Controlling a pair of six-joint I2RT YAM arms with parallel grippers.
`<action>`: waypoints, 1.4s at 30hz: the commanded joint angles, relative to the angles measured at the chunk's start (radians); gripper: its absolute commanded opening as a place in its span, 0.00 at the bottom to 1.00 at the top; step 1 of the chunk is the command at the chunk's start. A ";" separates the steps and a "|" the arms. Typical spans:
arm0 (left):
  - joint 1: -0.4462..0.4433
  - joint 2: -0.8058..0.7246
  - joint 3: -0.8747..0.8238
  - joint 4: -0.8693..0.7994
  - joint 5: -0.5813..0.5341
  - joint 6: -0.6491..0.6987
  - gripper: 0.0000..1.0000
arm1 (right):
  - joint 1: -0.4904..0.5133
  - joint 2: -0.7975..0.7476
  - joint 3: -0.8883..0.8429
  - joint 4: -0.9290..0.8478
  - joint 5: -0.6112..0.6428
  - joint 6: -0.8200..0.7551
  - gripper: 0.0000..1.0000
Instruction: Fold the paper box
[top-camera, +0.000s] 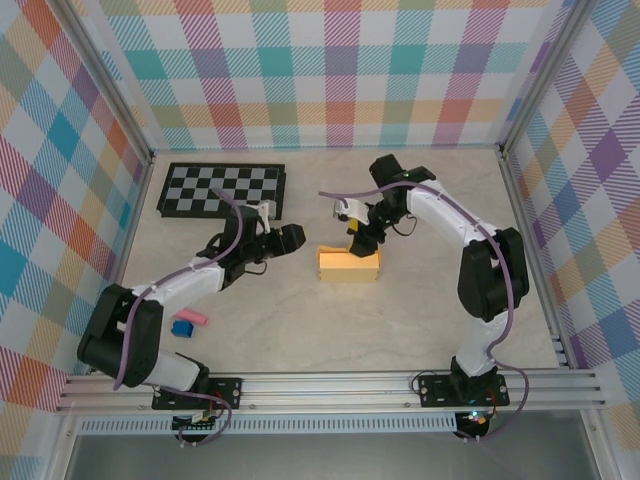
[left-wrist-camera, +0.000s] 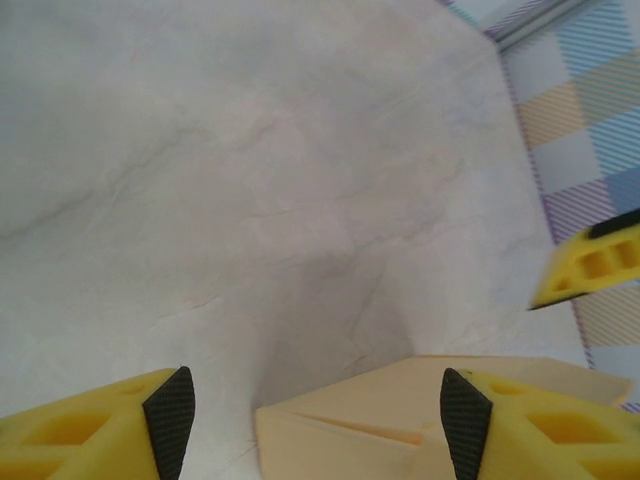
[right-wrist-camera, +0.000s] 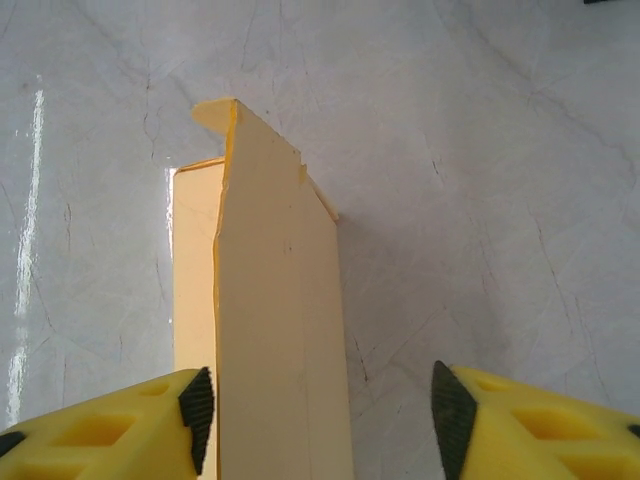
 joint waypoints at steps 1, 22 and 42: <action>0.012 0.058 0.064 -0.063 -0.034 -0.045 0.69 | 0.018 -0.051 0.020 -0.005 -0.035 -0.050 0.67; 0.004 0.184 0.125 -0.190 0.073 0.056 0.72 | 0.200 -0.084 -0.121 0.118 0.231 -0.014 1.00; 0.004 0.219 0.096 -0.081 0.233 -0.051 0.74 | 0.234 -0.025 -0.145 0.170 0.322 -0.017 0.76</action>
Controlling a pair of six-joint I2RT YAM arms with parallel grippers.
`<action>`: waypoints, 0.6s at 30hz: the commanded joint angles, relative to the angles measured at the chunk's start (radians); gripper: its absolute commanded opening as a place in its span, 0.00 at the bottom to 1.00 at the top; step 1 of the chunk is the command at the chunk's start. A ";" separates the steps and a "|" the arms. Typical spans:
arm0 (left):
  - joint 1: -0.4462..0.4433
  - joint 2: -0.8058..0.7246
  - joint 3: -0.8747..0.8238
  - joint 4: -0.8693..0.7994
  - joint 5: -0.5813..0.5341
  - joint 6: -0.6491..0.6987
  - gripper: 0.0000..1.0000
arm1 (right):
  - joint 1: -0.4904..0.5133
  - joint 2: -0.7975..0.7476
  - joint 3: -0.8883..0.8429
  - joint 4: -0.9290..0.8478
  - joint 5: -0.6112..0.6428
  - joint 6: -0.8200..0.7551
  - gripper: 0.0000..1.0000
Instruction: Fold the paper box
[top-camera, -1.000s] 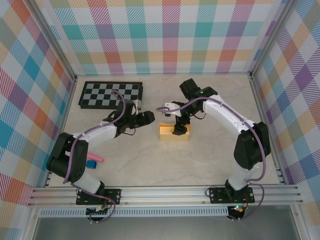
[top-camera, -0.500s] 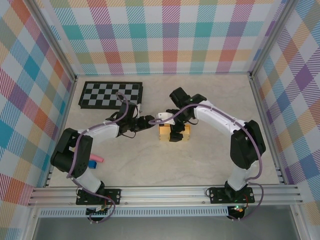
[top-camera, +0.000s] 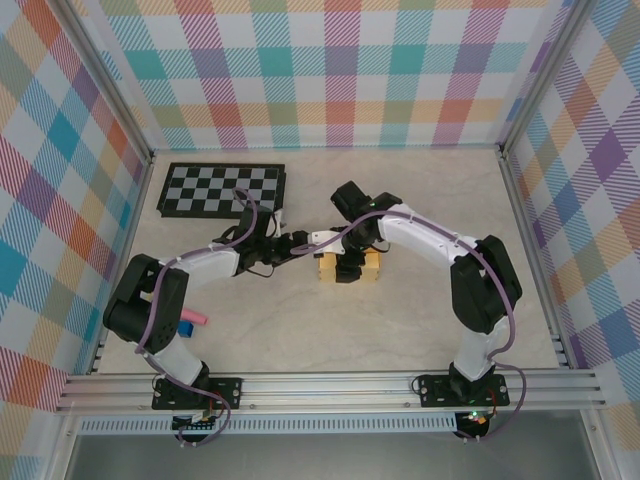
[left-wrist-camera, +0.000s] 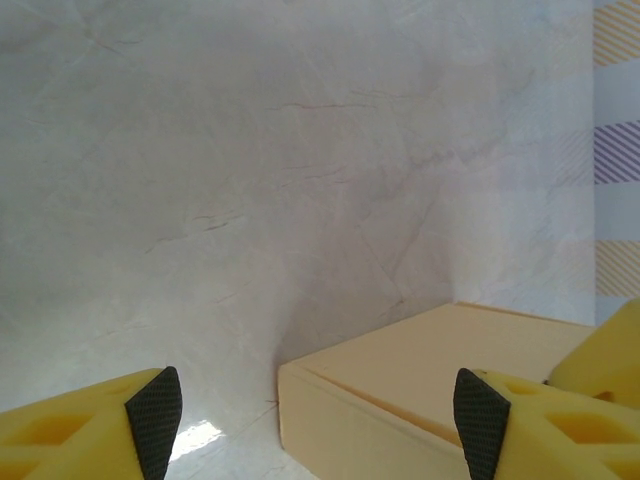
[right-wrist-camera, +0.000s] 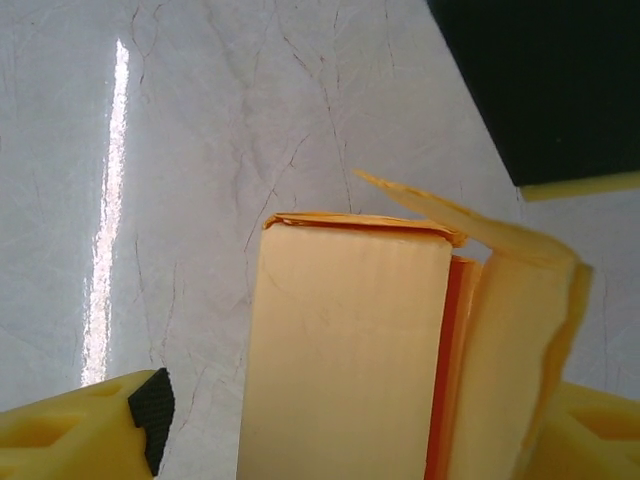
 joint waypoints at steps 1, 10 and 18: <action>-0.003 0.022 -0.007 0.009 0.088 -0.025 0.74 | 0.004 0.016 -0.015 0.023 0.016 -0.007 0.74; -0.009 -0.086 -0.063 -0.070 0.108 0.020 0.74 | 0.003 0.038 -0.004 0.036 0.019 -0.004 0.63; -0.024 -0.109 -0.068 -0.050 0.121 -0.006 0.76 | 0.003 0.035 -0.011 0.045 0.002 -0.002 0.61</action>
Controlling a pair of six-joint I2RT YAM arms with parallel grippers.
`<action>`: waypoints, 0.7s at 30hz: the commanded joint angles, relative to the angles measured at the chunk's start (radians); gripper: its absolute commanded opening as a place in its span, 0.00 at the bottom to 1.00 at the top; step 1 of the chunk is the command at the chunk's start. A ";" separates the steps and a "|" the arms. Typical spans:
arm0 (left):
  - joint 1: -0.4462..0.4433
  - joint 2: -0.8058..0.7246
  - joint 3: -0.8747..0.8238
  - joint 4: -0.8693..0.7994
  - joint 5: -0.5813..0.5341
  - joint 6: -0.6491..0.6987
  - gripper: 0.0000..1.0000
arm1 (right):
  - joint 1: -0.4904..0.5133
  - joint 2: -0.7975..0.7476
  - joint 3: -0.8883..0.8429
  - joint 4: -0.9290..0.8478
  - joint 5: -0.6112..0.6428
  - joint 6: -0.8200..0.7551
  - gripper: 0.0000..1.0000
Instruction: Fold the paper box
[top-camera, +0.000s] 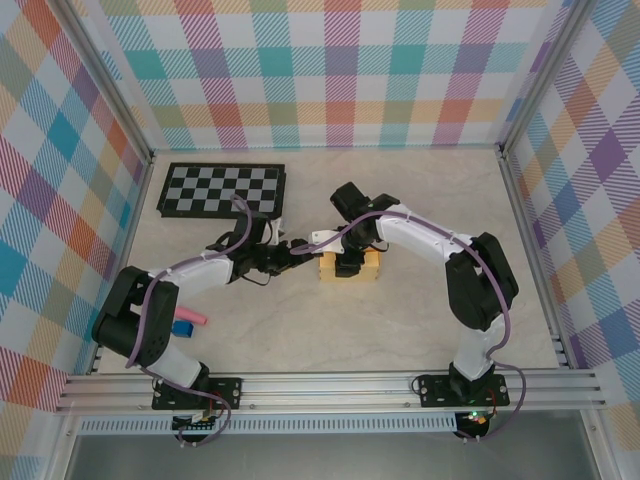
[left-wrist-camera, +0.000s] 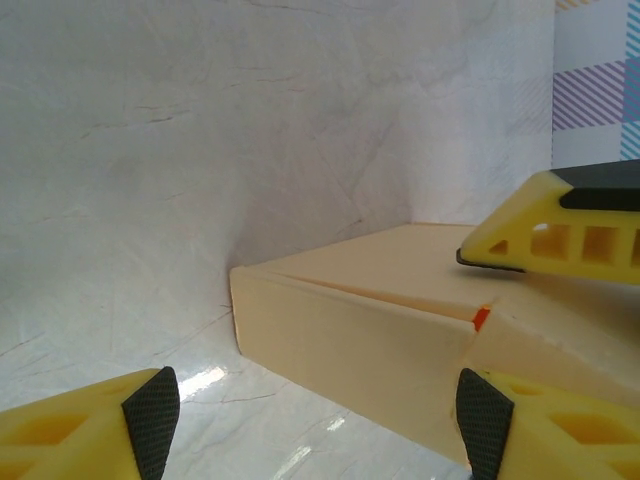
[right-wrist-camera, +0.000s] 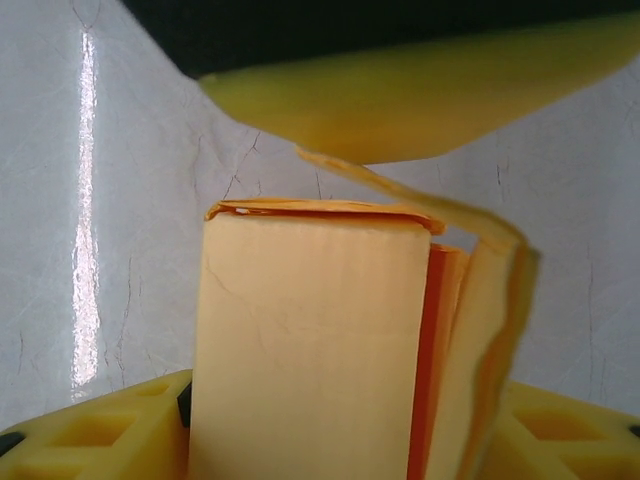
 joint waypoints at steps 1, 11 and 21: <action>-0.017 -0.012 -0.005 0.004 0.019 -0.006 0.76 | 0.003 0.009 -0.003 0.005 -0.029 -0.001 0.61; -0.024 -0.011 0.009 -0.028 -0.002 0.033 0.76 | 0.000 0.009 -0.001 0.000 -0.059 0.003 0.62; -0.036 -0.008 0.023 0.002 0.025 0.001 0.76 | -0.002 0.009 -0.009 0.003 -0.067 0.008 0.64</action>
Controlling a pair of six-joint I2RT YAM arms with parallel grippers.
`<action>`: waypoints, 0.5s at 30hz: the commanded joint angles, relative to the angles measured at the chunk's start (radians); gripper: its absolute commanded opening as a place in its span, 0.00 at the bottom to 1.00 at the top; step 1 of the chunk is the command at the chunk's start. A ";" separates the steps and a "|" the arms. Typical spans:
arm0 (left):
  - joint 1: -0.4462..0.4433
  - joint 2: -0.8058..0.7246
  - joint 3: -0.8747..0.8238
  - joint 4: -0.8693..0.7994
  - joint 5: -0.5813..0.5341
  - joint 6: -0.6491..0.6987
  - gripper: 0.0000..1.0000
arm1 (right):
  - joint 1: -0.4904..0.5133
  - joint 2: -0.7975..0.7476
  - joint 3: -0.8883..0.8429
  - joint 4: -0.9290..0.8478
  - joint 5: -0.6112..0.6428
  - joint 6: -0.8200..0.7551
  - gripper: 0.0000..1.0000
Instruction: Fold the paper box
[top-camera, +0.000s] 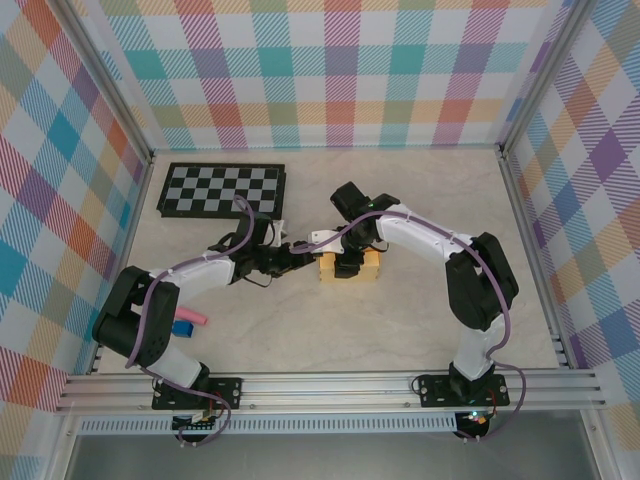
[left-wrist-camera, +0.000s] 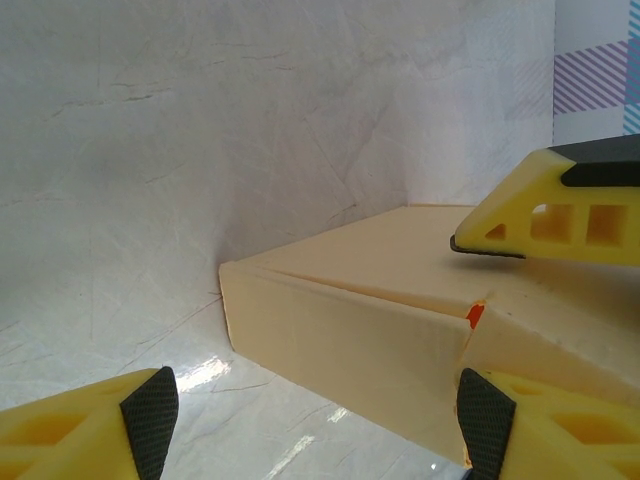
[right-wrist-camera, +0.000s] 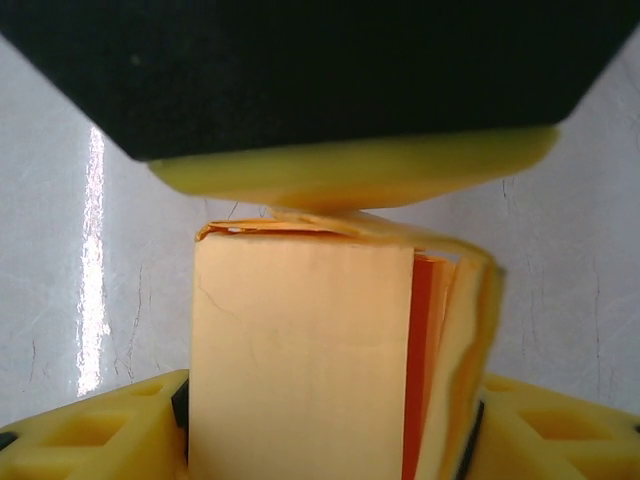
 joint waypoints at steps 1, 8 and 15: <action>-0.016 -0.009 0.025 0.007 0.024 -0.009 0.76 | -0.002 0.010 -0.009 0.003 -0.040 0.007 0.64; -0.021 -0.011 0.024 0.026 0.033 -0.034 0.77 | -0.007 0.019 -0.009 0.010 -0.048 0.012 0.65; -0.024 -0.007 0.041 0.032 0.055 -0.048 0.77 | -0.009 0.023 -0.012 0.013 -0.051 0.016 0.66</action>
